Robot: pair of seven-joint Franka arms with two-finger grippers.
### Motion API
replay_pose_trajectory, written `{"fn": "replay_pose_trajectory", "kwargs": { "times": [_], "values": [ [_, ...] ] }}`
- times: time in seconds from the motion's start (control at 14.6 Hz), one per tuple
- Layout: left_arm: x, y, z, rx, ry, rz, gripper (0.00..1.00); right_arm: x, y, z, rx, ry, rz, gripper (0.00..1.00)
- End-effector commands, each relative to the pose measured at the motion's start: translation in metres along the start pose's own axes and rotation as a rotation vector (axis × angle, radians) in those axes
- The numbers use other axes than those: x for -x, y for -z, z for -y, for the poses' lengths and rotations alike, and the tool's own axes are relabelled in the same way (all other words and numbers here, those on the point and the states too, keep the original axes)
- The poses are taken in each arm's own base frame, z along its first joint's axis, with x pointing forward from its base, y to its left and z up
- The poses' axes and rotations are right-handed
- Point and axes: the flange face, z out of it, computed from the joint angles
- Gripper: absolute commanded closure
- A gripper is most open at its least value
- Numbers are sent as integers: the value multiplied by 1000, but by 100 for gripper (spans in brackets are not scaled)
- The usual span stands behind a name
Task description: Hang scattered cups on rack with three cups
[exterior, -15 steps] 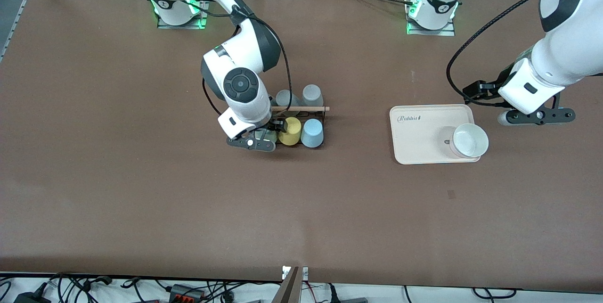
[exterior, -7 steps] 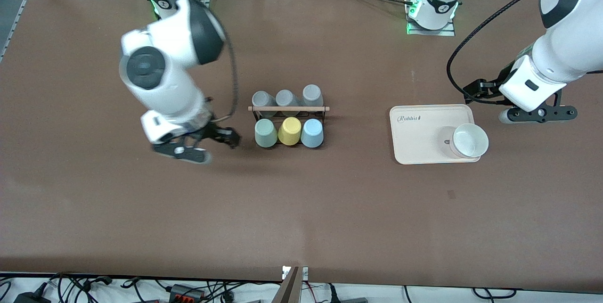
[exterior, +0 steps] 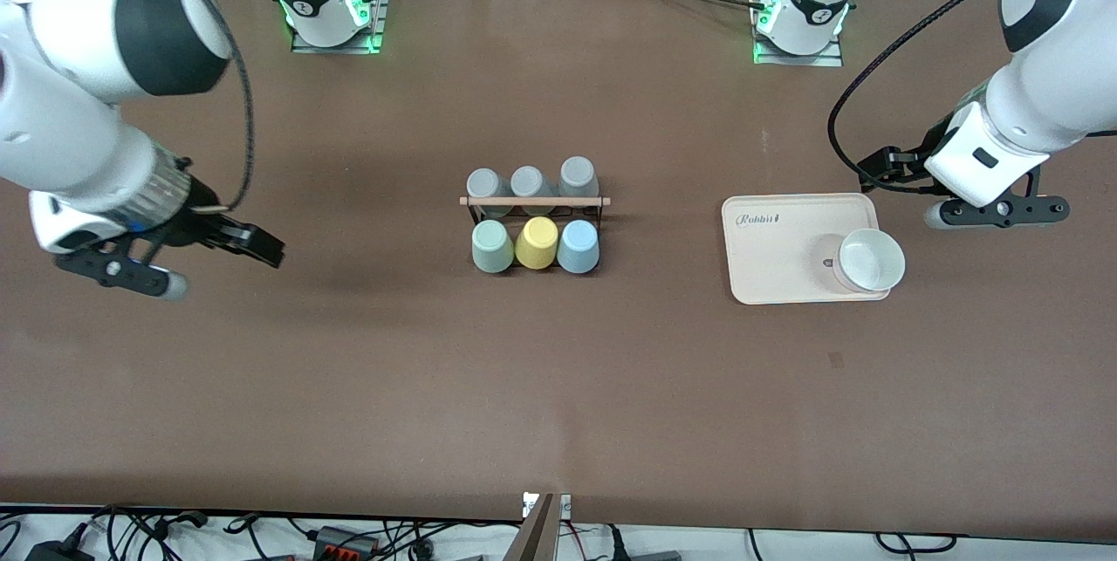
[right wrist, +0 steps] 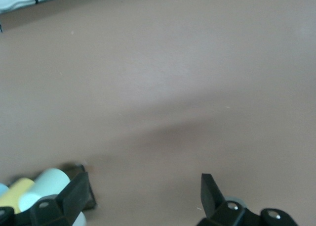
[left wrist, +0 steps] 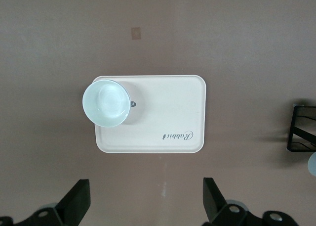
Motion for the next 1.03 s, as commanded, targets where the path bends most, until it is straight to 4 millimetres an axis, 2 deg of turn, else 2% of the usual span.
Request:
{"fn": "replay_pose_trajectory", "kwargs": {
  "times": [0.0,0.21,0.41,0.75,0.89,0.96],
  "values": [
    [8,5,1,14,14,-12,0,7,29,-50,-1,72,22,0],
    [8,4,0,15,66,-8,0,16,51,-94,8,96,26,0],
    [9,5,-5,15,88,-10,0,43,60,-103,15,89,0,0],
    [8,3,-1,14,55,-7,0,80,66,-107,10,79,-26,0],
    [7,3,1,15,46,-7,0,83,71,-105,8,79,-29,0],
    [7,2,1,15,46,-6,0,78,75,-102,2,71,-37,0]
  ]
}}
